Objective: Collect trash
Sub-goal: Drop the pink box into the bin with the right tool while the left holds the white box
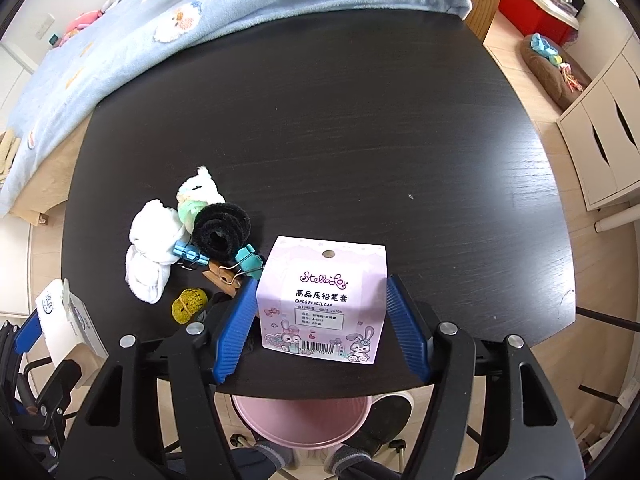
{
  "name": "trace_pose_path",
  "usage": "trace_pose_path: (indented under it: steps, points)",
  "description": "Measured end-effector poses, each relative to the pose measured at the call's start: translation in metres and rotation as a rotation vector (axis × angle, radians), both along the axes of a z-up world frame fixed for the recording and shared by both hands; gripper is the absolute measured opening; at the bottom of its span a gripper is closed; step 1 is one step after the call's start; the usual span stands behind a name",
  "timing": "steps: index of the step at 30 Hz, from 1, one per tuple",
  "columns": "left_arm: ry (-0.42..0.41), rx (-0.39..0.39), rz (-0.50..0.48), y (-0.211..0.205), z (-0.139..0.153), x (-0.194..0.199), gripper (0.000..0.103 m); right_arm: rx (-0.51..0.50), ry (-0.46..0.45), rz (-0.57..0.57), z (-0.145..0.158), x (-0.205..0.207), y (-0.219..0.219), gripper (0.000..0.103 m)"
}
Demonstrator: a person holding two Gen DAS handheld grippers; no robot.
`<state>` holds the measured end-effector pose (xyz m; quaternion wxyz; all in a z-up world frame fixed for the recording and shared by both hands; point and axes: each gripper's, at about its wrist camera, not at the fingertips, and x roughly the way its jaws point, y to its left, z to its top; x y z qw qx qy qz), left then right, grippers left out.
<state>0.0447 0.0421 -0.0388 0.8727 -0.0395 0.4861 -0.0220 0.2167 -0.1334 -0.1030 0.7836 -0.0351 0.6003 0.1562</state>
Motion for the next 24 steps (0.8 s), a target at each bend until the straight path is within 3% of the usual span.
trace_pose_path:
  steps: [14,24]
  points:
    - [-0.059,0.031,-0.014,-0.024,0.021,-0.028,0.065,0.119,-0.156,0.179,0.064,-0.072,-0.030,0.065]
    - [-0.103,0.005,-0.028,-0.042,0.033,-0.054,0.065,0.147,-0.216,0.293,0.073,-0.134,-0.039,0.065]
